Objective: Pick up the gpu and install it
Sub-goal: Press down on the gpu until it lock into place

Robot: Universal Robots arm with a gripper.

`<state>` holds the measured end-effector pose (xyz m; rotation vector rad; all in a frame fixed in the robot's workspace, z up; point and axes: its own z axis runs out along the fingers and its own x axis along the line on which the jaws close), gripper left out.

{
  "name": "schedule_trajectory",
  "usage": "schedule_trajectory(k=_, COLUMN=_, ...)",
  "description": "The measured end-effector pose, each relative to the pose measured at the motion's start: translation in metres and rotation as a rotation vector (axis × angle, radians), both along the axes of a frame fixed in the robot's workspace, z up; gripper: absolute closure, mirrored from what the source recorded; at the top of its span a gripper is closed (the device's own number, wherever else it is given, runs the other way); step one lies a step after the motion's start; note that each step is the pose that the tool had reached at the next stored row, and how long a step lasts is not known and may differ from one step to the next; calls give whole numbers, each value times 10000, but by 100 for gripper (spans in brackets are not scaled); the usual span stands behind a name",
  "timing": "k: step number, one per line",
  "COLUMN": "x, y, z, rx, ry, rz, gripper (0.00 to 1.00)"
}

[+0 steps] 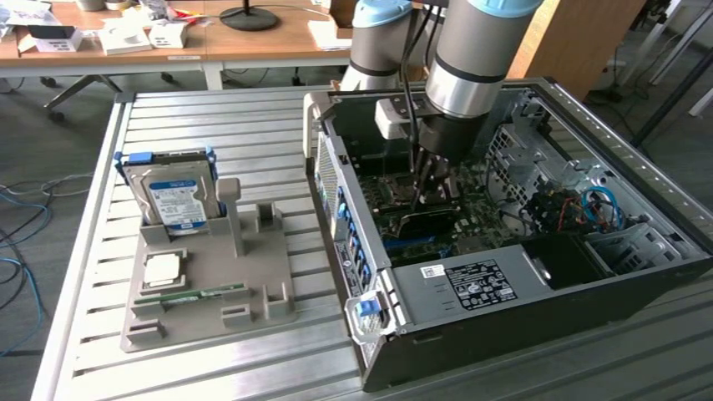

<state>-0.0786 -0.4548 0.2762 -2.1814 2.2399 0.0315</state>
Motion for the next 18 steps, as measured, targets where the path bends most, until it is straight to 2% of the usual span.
schedule_trajectory(k=18, x=-35, y=1, z=-49, rx=1, ry=-4, rz=-1, gripper=89)
